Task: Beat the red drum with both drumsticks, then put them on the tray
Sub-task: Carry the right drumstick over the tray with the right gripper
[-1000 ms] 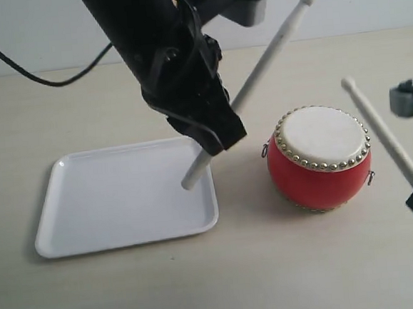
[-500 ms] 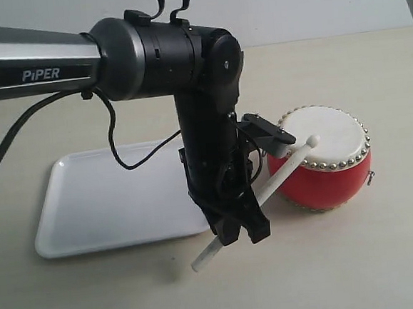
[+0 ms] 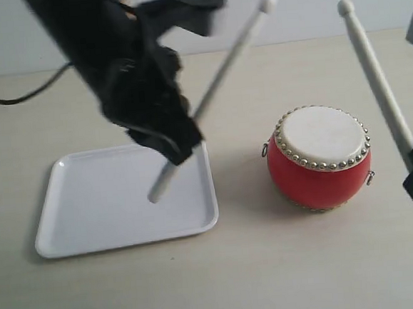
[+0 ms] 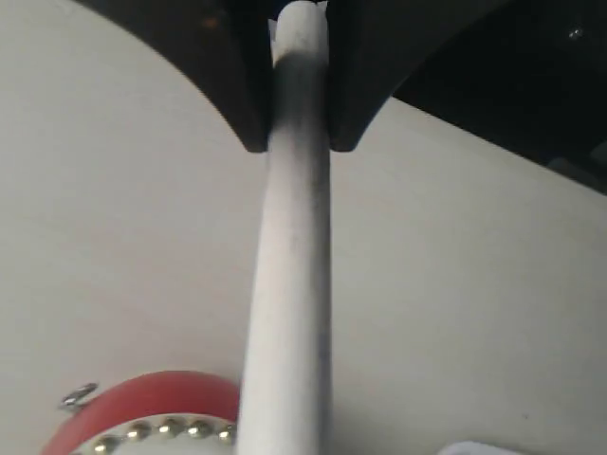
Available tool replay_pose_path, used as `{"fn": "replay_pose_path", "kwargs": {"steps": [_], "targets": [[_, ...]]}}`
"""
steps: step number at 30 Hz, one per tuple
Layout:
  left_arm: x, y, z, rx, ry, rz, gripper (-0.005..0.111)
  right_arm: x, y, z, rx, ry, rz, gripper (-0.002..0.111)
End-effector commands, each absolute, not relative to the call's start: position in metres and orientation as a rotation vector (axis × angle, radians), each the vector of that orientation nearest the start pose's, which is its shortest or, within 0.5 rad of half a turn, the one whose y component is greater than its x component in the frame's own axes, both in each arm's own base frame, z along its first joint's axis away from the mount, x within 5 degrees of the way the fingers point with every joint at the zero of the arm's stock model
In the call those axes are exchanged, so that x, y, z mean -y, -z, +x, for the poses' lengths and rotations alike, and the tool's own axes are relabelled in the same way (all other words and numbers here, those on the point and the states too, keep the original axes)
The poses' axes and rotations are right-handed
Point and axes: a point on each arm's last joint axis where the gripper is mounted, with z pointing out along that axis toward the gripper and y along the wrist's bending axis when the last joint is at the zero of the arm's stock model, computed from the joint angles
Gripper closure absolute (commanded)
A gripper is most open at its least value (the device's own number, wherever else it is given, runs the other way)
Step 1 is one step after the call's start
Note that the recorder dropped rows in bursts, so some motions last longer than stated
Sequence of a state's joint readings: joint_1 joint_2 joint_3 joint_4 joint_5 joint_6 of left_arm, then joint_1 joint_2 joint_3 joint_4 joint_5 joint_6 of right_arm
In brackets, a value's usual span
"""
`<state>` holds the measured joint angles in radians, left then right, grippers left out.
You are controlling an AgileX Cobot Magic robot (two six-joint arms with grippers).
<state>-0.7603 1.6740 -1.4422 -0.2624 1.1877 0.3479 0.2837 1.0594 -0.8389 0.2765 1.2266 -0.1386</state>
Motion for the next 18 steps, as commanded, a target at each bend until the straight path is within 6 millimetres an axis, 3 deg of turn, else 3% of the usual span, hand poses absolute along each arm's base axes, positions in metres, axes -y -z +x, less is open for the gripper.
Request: {"fn": "replay_pose_path", "kwargs": {"steps": [1,2,3,4,5,6,7,9,12,14,18], "targets": [[0.150,-0.298,0.212,-2.614,0.445,1.040,0.107,-0.086,-0.269,0.179,-2.963,-0.569,-0.620,0.108],[0.133,-0.299,0.207,-2.595,0.434,0.954,0.107,-0.092,-0.268,0.185,-2.962,-0.589,-0.654,0.108],[0.103,-0.296,0.193,-2.572,0.405,0.800,0.107,-0.110,-0.263,0.201,-2.980,-0.599,-0.735,0.108],[0.094,-0.295,0.187,-2.559,0.408,0.743,0.107,-0.119,-0.263,0.208,-2.978,-0.594,-0.781,0.108],[0.078,-0.296,0.173,-2.517,0.415,0.629,0.107,-0.145,-0.264,0.227,-2.958,-0.564,-0.901,0.108],[0.073,-0.296,0.167,-2.501,0.419,0.595,0.107,-0.157,-0.262,0.235,-2.955,-0.543,-0.956,0.108],[0.067,-0.297,0.153,-2.459,0.433,0.532,0.107,-0.184,-0.263,0.256,-2.897,-0.453,-1.082,0.108],[0.062,-0.298,0.137,-2.405,0.447,0.474,0.107,-0.219,-0.263,0.286,-2.776,-0.273,-1.255,0.108],[0.056,-0.303,0.124,-2.369,0.433,0.416,0.107,-0.250,-0.254,0.319,-2.696,-0.160,-1.320,0.108],[0.052,-0.305,0.119,-2.362,0.398,0.406,0.107,-0.261,-0.243,0.331,-2.667,-0.157,-1.379,0.108],[0.047,-0.305,0.114,-2.382,0.343,0.393,0.107,-0.275,-0.232,0.327,-2.620,-0.164,-1.503,0.108]]}}
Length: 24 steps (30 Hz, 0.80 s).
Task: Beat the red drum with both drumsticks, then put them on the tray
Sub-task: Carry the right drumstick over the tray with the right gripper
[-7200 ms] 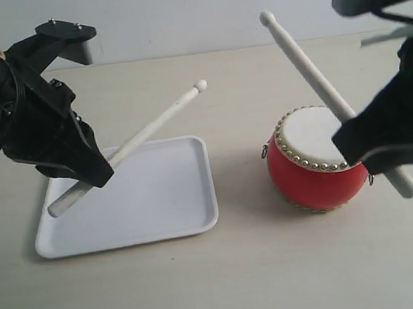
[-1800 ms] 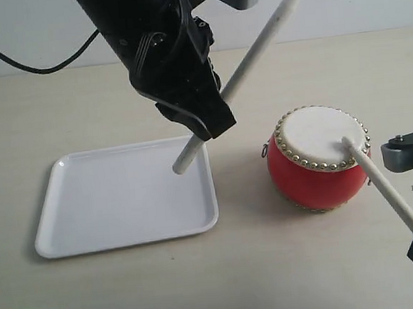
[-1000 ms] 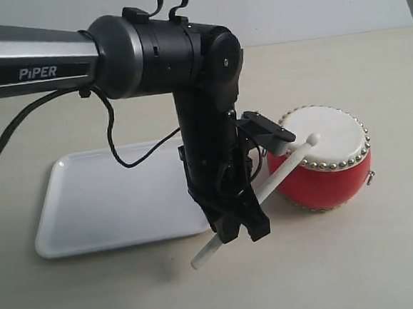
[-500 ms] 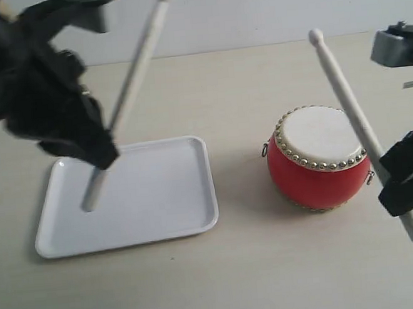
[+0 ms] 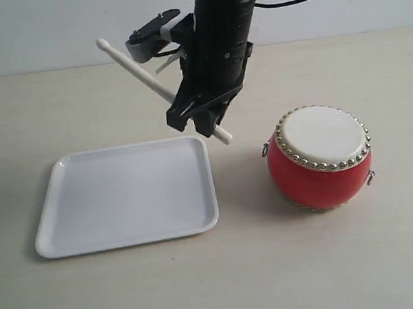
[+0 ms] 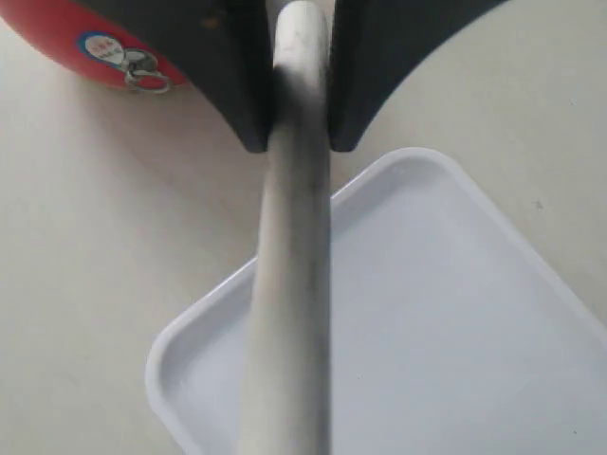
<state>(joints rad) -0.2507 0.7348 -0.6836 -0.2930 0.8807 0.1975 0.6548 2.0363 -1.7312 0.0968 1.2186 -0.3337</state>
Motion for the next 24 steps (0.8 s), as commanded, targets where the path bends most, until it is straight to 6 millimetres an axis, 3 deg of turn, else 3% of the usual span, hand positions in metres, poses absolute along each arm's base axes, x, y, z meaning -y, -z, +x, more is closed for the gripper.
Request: {"fn": "replay_pose_path", "kwargs": {"steps": [1,7,16,24], "targets": [[0.047,-0.305,0.114,-2.382,0.343,0.393,0.107,-0.278,-0.231,0.325,-2.603,-0.160,-1.536,0.108],[0.047,-0.304,0.113,-2.394,0.347,0.392,0.107,-0.290,-0.227,0.315,-2.498,-0.067,-1.708,0.108],[0.047,-0.303,0.112,-2.415,0.354,0.397,0.107,-0.284,-0.224,0.322,-2.386,0.138,-1.846,0.108],[0.046,-0.302,0.110,-2.432,0.346,0.406,0.107,-0.291,-0.223,0.325,-2.177,0.097,-2.001,0.108]]}}
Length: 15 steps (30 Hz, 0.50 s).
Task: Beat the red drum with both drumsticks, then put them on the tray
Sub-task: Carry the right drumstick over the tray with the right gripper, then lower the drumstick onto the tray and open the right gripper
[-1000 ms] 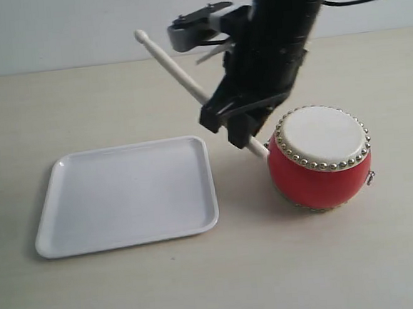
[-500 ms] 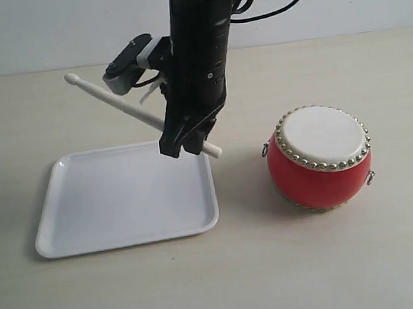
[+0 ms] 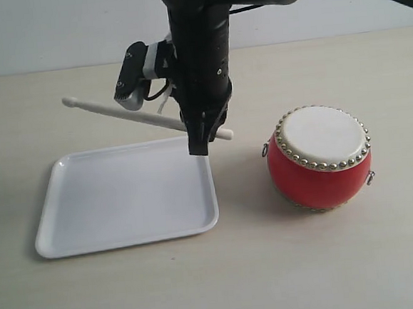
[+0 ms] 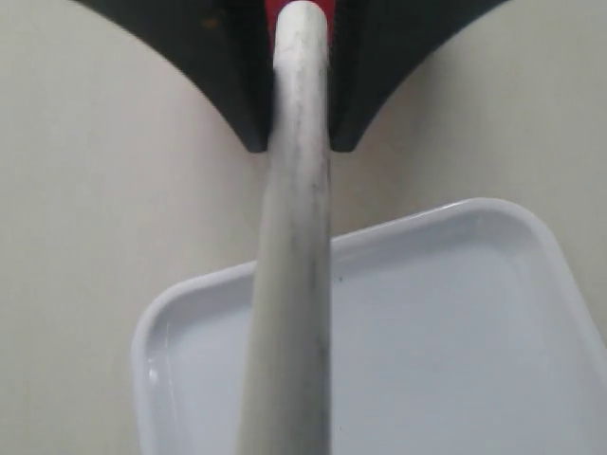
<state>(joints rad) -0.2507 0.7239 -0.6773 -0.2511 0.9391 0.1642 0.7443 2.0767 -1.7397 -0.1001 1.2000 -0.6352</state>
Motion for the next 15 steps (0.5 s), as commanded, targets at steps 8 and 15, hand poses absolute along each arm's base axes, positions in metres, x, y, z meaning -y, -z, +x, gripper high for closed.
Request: {"fn": "replay_pose_path", "kwargs": {"steps": [8,15], "targets": [[0.043,-0.306,0.100,-2.404,0.333,0.408,0.107,-0.319,-0.198,0.313,-1.977,0.056,-2.196,0.108],[0.043,-0.306,0.097,-2.408,0.348,0.409,0.107,-0.335,-0.155,0.313,-1.945,0.104,-2.263,0.108]]}}
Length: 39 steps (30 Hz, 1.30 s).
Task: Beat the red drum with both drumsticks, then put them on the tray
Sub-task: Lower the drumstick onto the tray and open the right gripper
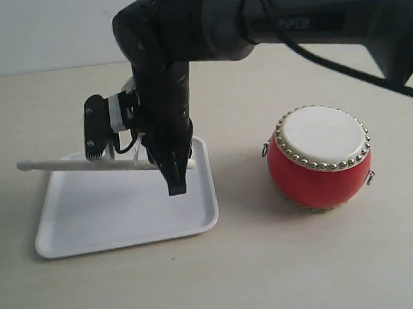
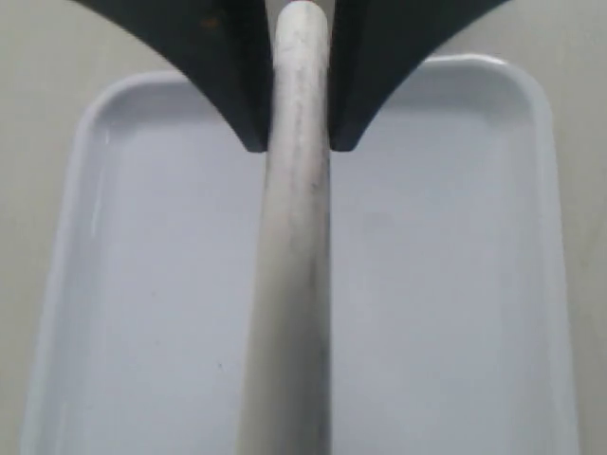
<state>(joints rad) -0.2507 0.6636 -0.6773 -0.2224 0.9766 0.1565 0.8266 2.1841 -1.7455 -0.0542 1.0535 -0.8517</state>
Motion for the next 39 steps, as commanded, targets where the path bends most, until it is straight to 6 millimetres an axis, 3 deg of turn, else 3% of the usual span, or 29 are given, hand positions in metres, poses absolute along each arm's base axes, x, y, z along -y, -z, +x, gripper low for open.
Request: {"fn": "replay_pose_path", "kwargs": {"steps": [1,3,5,17,27,39], "targets": [[0.044,-0.306,0.097,-2.412,0.355,0.408,0.107,-0.335,-0.149,0.314,-1.961,0.113,-2.255,0.108],[0.043,-0.306,0.096,-2.411,0.355,0.410,0.107,-0.335,-0.134,0.317,-2.002,0.147,-2.243,0.108],[0.043,-0.306,0.095,-2.410,0.355,0.410,0.107,-0.334,-0.132,0.319,-1.984,0.185,-2.257,0.108],[0.043,-0.306,0.095,-2.412,0.352,0.420,0.107,-0.335,-0.132,0.321,-2.006,0.197,-2.209,0.108],[0.044,-0.306,0.094,-2.411,0.355,0.437,0.107,-0.333,-0.132,0.320,-2.025,0.201,-2.225,0.093],[0.045,-0.306,0.094,-2.411,0.353,0.445,0.107,-0.333,-0.132,0.319,-2.030,0.191,-2.222,0.093]]}}
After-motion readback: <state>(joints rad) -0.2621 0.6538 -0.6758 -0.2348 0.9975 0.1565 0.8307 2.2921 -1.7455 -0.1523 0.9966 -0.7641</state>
